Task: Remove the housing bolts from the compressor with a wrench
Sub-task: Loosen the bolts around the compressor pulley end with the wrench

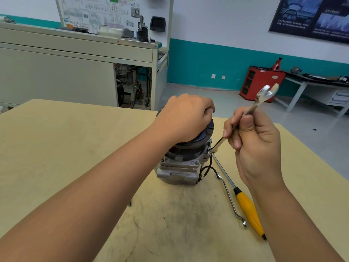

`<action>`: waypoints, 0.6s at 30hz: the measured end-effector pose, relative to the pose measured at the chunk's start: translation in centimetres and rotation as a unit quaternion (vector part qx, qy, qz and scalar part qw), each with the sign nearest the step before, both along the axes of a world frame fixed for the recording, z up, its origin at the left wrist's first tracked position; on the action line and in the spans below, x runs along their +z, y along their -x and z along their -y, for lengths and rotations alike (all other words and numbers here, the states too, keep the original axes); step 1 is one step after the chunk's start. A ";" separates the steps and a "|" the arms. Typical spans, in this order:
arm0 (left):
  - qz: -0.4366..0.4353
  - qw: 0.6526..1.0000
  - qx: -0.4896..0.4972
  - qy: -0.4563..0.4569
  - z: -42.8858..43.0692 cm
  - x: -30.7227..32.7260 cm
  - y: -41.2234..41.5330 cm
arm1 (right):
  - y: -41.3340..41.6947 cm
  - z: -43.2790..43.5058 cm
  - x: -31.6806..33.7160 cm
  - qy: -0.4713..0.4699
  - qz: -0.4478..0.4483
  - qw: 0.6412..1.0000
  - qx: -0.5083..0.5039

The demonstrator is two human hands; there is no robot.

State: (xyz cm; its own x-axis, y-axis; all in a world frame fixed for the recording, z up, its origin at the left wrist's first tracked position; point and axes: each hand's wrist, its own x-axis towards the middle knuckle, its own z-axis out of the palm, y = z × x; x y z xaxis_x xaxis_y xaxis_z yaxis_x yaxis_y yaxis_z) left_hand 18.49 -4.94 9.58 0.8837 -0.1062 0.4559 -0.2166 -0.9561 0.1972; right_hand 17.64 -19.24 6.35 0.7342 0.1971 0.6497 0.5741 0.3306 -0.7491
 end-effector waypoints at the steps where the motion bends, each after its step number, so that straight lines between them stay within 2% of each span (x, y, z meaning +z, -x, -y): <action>1: -0.001 1.000 0.000 0.000 0.0 0.0 0.0 | 0.0 0.0 0.0 0.005 -0.001 1.000 -0.004; 5: -0.002 1.000 0.002 -0.004 0.1 0.1 0.0 | 0.1 0.4 0.3 0.063 0.012 0.997 -0.035; 12: -0.003 1.000 0.003 -0.002 0.1 0.1 0.2 | 0.7 1.1 -0.6 0.171 0.100 0.975 -0.096; 18: -0.004 1.000 0.002 0.002 0.1 0.2 0.2 | 1.0 1.7 -0.1 0.137 0.092 0.981 -0.106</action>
